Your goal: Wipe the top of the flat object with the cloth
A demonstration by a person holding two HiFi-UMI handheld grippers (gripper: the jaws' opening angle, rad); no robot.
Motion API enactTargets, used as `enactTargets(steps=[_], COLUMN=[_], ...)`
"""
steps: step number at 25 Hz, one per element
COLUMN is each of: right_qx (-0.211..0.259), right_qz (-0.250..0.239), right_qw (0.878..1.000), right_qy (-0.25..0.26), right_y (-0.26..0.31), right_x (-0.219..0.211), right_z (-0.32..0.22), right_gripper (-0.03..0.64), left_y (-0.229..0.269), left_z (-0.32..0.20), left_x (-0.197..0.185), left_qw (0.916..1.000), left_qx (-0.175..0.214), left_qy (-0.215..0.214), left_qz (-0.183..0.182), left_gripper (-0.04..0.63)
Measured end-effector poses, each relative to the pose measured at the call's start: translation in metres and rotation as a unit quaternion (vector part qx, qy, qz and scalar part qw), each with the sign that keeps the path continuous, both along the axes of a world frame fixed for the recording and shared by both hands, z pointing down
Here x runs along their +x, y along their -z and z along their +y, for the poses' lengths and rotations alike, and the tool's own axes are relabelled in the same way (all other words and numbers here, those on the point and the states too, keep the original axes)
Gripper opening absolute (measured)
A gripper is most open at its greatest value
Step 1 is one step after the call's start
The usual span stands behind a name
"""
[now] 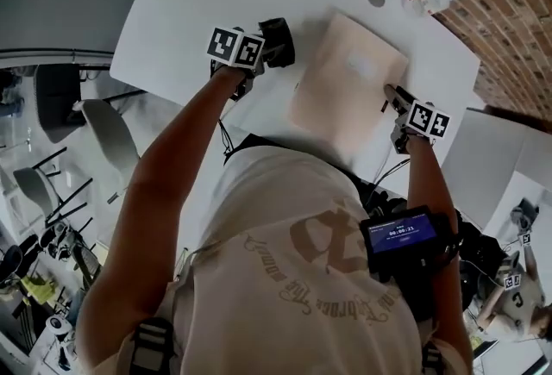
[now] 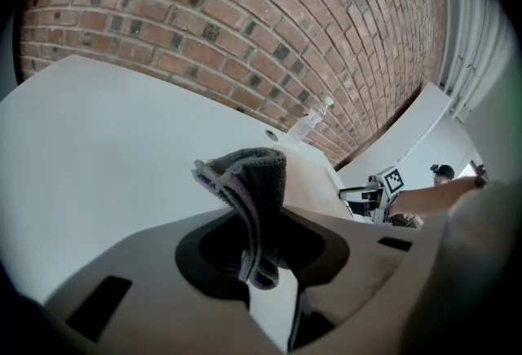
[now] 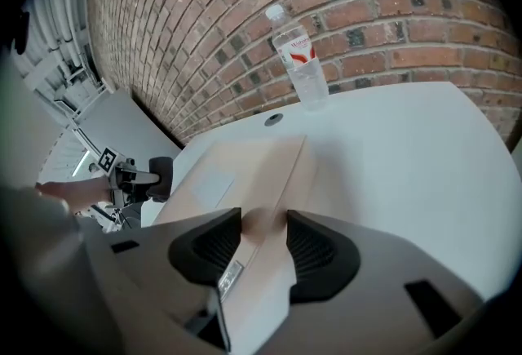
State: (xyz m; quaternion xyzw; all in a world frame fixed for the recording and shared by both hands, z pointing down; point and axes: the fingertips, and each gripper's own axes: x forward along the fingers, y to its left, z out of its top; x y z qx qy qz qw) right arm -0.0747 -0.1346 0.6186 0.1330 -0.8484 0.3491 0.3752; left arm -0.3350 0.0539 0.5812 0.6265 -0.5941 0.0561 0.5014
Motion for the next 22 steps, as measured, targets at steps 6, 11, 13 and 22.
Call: enactTargets(steps=[6,11,13,22], right_qx=[0.0,0.0,0.001,-0.016], right_qz=[0.002,0.005,0.004,-0.011], right_qw=[1.0,0.999,0.999,0.998], right_qy=[-0.025,-0.037,-0.035,-0.063], right_y=[0.001,0.0,0.001,0.0], right_x=[0.0,0.002,-0.002,0.0], right_z=[0.0,-0.001,-0.004,0.001], right_gripper=[0.185,0.183,0.183,0.181], left_y=[-0.009,-0.018,-0.019,-0.031], left_z=[-0.047,-0.094,-0.111,-0.153], left_x=[-0.015,-0.029,-0.035,-0.021], left_qw=[0.9997,0.9979,0.9961,0.977], left_qx=[0.019,0.029,0.032,0.03], left_qy=[0.009,0.013,0.0,-0.088], left_qz=[-0.014,-0.056,-0.083,-0.192], left_gripper=[0.104,0.104,0.104,0.104])
